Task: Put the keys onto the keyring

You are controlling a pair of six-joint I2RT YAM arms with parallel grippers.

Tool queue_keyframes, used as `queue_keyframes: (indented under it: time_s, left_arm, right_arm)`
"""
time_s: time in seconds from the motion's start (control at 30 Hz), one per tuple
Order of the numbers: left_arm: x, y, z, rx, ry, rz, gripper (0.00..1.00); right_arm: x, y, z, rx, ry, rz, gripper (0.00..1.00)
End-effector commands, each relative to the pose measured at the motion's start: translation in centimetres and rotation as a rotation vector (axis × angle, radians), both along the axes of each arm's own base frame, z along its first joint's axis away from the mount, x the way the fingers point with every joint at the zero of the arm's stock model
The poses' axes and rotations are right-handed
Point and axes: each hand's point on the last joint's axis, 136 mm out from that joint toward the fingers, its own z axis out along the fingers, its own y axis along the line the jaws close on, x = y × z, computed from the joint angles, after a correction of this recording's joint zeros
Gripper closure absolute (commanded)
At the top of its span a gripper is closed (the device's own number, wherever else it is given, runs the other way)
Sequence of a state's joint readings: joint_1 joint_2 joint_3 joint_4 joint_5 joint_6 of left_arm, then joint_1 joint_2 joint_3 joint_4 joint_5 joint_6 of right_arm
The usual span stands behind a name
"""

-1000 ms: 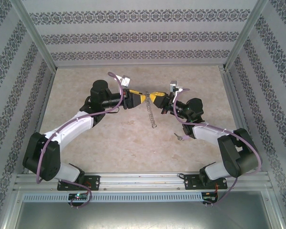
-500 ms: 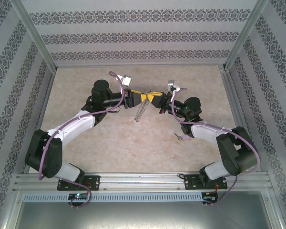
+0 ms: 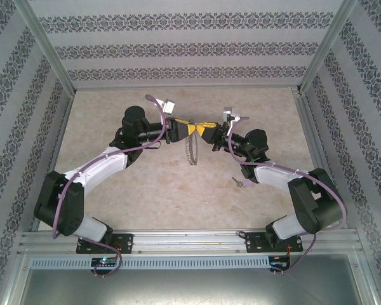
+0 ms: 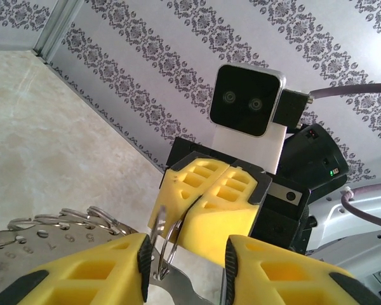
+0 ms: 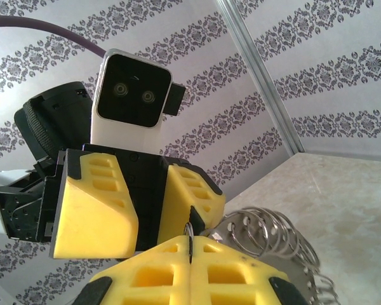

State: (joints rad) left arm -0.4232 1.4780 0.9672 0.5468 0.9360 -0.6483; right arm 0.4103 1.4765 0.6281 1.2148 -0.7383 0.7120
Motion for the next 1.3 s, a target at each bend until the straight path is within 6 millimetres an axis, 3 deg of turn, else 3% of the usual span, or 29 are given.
queue_keyframes:
  time_s: [0.0, 0.47, 0.7, 1.27]
  left_arm:
    - [-0.1, 0.1, 1.1, -0.030, -0.046, -0.015, 0.63]
    - [-0.1, 0.1, -0.5, -0.020, -0.020, -0.017, 0.62]
    - [0.1, 0.0, -1.0, -0.019, -0.009, -0.024, 0.66]
    - [0.5, -0.3, -0.8, -0.045, -0.017, -0.029, 0.73]
  right_arm:
    - [-0.1, 0.1, 1.9, 0.028, -0.068, 0.002, 1.00]
    - [0.1, -0.1, 1.9, 0.031, -0.063, -0.011, 1.00]
    - [0.3, -0.3, 1.8, 0.031, -0.060, -0.020, 1.00]
    - [0.6, -0.7, 1.3, 0.026, -0.051, -0.036, 1.00]
